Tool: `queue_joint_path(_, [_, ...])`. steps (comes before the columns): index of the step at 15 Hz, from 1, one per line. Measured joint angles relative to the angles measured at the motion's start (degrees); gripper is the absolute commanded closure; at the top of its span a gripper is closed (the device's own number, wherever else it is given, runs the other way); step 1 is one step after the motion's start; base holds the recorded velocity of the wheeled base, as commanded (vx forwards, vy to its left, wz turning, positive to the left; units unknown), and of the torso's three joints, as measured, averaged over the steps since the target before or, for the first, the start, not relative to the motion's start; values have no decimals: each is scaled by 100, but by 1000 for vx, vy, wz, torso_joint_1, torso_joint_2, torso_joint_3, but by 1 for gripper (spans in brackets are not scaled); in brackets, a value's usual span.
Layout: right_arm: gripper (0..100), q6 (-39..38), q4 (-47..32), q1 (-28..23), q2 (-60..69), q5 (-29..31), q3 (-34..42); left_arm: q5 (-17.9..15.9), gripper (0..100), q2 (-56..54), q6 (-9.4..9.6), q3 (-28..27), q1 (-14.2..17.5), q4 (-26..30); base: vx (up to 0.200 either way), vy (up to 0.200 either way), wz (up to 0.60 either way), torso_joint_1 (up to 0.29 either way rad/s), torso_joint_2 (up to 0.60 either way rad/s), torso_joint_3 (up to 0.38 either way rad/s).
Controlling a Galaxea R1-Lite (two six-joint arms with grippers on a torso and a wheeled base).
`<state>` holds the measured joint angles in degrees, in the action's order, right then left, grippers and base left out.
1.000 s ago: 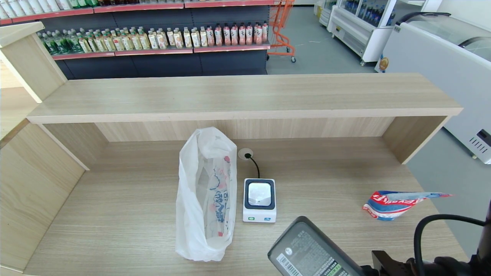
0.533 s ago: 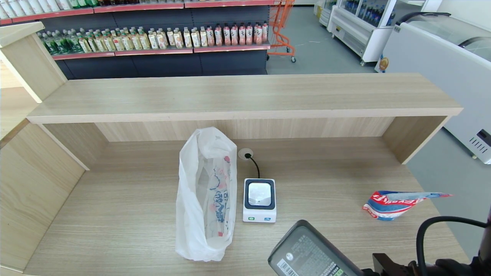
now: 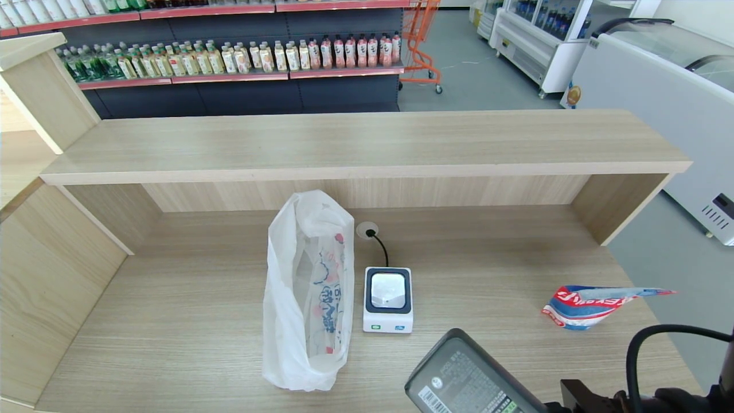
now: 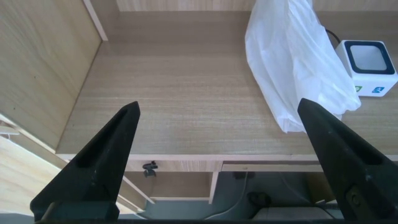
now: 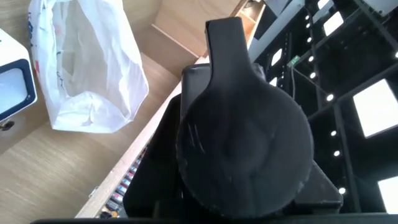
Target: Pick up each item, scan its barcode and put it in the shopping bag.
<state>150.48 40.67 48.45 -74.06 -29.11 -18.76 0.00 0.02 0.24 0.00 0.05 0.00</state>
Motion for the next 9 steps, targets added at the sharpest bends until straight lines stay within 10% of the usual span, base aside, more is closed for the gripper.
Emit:
queue_joint_path(4, [100,-2310,317,-691,149,429,-317,0,0,0,0,0,5,0,0,0,0,0,0,0])
queue_joint_path(9, [100,-7678,1265,-1604,628,4777,-185,0,0,0,2,0,0,0,0,0,0,0,0,0])
